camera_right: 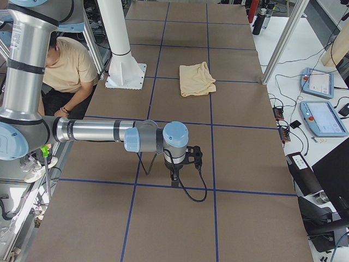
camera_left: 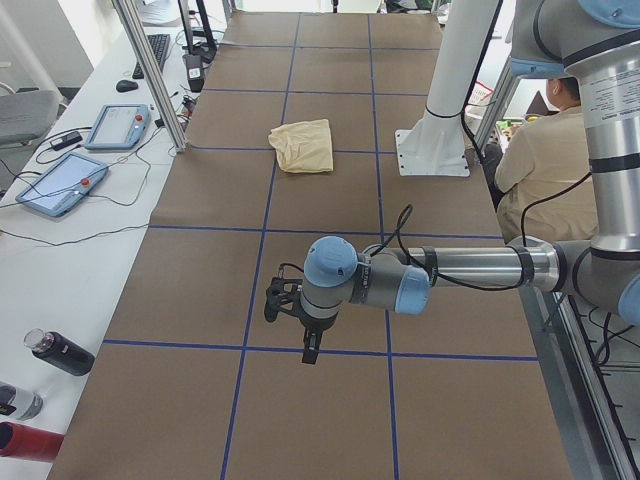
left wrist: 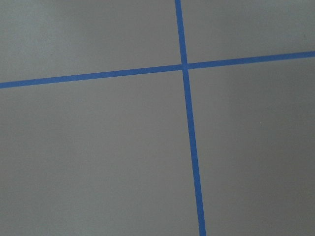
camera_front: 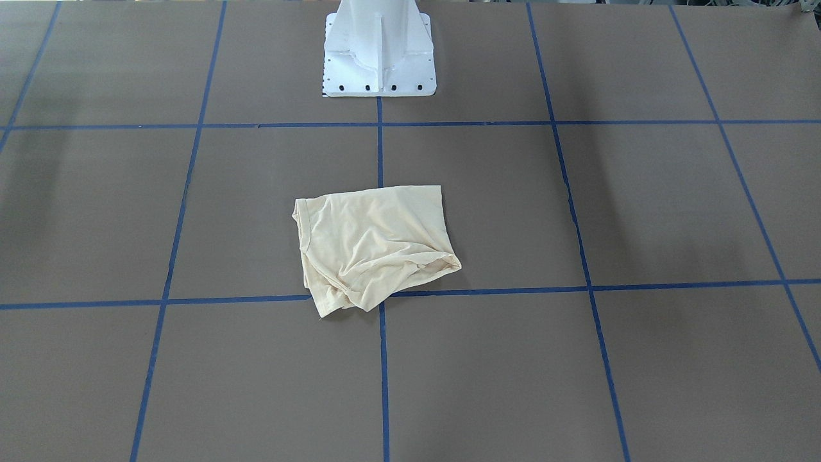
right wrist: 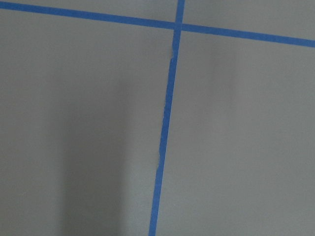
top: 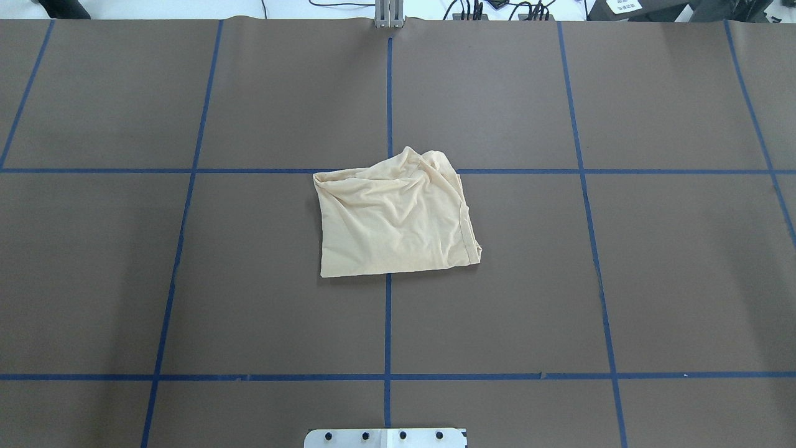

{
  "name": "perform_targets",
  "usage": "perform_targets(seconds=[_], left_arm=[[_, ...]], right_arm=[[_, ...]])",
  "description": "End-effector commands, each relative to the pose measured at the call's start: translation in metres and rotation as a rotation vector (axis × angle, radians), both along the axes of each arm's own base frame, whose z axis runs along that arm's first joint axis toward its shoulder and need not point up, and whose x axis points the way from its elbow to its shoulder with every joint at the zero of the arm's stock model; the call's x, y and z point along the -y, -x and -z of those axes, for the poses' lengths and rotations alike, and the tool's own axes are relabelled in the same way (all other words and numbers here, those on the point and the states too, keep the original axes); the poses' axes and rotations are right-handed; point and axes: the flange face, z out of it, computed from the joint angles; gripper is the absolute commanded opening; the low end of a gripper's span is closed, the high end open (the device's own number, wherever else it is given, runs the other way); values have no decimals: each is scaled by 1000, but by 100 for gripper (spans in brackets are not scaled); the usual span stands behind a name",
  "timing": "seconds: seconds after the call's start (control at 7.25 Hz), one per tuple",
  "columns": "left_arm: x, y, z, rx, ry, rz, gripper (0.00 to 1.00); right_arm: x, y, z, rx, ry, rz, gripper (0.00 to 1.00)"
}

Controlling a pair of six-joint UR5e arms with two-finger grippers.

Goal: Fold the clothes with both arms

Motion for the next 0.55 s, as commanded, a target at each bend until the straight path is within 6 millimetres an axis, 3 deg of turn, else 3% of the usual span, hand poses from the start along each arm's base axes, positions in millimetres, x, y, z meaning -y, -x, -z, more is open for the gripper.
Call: perform_targets(seconds=[0.0, 0.41], left_arm=[[-1, 0, -2, 3, 8, 0, 100], [-2, -1, -9, 1, 17, -1, 100]], right_arm=[[1, 0, 2, 0, -2, -4, 100], [-1, -1, 1, 1, 5, -9, 100]])
